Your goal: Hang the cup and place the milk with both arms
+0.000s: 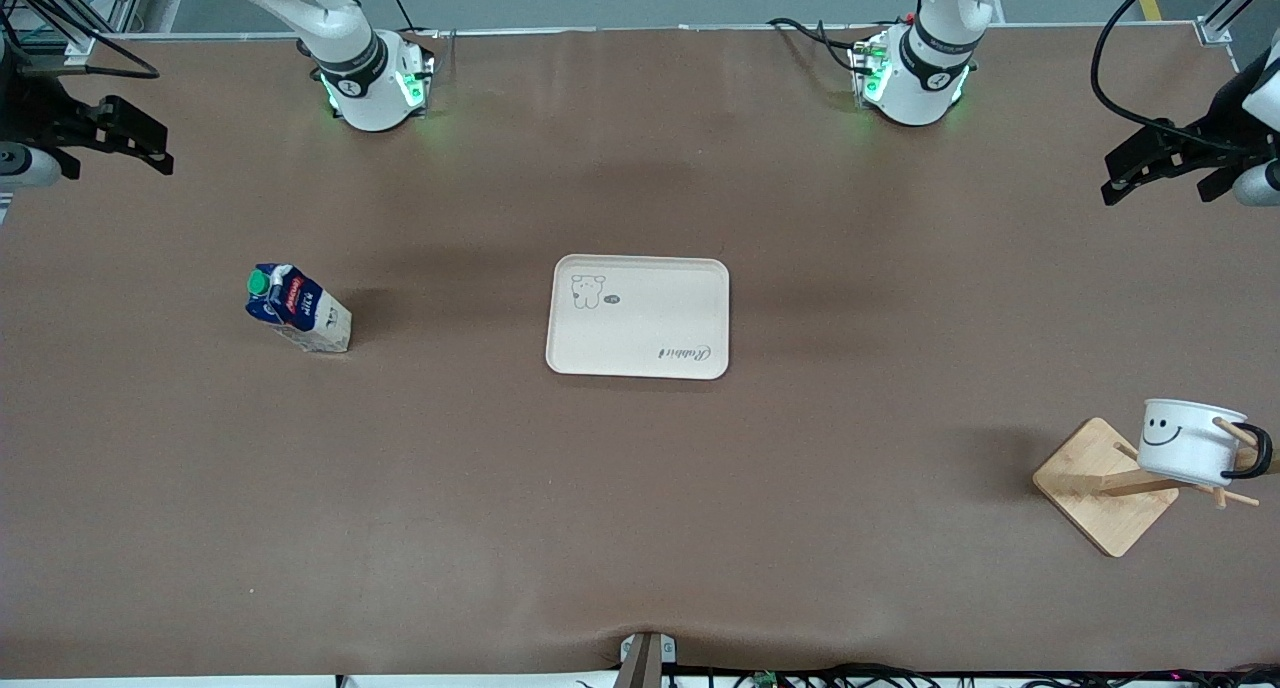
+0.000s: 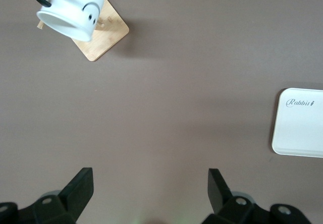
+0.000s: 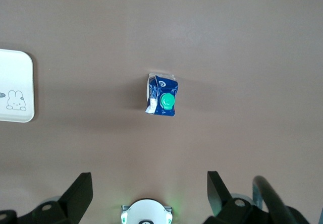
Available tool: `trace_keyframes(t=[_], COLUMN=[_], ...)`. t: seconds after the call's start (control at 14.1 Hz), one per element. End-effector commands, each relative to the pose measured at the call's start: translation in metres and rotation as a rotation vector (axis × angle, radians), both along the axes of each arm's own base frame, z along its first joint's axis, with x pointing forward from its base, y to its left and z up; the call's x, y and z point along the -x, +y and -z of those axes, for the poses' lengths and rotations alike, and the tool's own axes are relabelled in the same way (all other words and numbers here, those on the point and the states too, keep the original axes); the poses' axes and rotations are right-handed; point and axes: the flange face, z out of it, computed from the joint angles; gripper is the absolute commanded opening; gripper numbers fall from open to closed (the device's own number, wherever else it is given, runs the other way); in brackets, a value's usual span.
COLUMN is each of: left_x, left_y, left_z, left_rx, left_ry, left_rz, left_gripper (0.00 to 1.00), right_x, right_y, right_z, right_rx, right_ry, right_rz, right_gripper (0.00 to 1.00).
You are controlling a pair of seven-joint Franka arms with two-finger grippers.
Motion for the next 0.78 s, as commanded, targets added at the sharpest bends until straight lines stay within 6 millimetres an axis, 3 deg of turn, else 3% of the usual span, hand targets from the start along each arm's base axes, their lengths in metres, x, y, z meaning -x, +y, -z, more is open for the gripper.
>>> trace_keyframes(t=[0.0, 0.71], left_x=[-0.0033, -0.008], left_y=[-0.0024, -0.0074], left_z=[-0.0044, 0.0038], left_rx=[0.006, 0.006], left_ry=[-0.009, 0.006], left_rz=[0.01, 0.007], left_gripper=[1.0, 1.0], right_x=[0.0066, 0.0121], right_y=[0.0042, 0.0098], right_z=[-0.0043, -0.0103], right_rx=[-0.018, -0.02], right_ry=[0.006, 0.021], right_rz=[-0.016, -0.026], right_gripper=[1.0, 1.0])
